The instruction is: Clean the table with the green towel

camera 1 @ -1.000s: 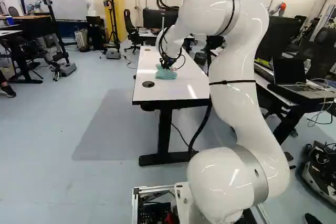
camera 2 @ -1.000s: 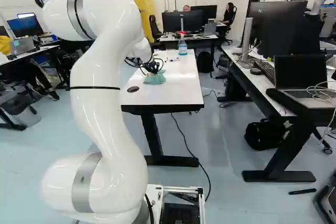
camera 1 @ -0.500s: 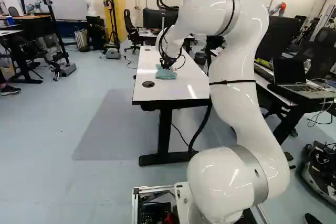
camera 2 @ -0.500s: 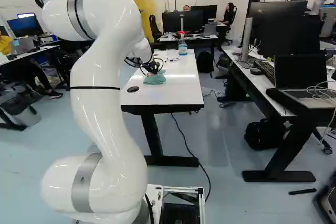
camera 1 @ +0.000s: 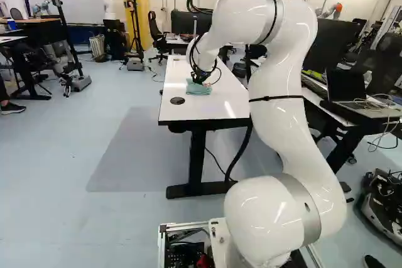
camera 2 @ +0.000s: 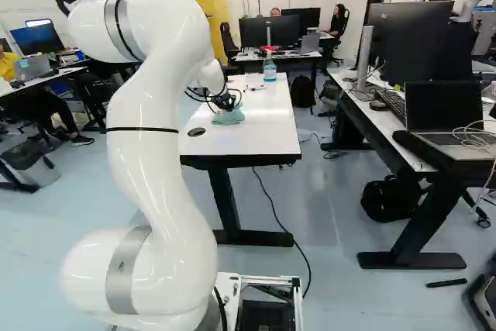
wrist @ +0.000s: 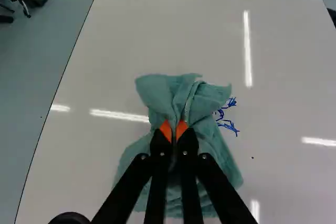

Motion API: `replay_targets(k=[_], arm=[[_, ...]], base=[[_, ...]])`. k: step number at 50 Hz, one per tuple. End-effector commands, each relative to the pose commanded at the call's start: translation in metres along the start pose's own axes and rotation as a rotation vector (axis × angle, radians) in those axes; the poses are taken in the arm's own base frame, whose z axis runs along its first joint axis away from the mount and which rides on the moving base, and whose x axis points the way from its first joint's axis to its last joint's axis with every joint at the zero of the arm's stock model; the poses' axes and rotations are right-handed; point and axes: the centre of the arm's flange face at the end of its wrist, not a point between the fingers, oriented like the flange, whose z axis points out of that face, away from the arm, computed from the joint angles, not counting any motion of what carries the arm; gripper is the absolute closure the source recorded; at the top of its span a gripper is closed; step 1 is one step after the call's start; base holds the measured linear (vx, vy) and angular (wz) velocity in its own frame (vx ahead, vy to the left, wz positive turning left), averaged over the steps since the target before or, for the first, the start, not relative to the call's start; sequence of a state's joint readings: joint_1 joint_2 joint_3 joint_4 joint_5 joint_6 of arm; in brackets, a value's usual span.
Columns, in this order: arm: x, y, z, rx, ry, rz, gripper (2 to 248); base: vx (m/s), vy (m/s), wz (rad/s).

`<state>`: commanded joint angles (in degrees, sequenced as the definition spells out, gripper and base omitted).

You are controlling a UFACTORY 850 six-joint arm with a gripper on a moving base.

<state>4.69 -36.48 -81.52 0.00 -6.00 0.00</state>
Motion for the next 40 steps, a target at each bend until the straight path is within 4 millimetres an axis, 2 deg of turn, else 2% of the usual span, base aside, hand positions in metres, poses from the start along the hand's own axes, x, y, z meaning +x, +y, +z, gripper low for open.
replay_targets(k=[16, 40], arm=[[0.001, 0.003, 0.001, -0.003, 0.001, 0.004, 220], [0.005, 0.044, 0.005, -0.04, 0.008, 0.049, 220]], base=[[0.0, 0.0, 0.0], [0.0, 0.0, 0.0]])
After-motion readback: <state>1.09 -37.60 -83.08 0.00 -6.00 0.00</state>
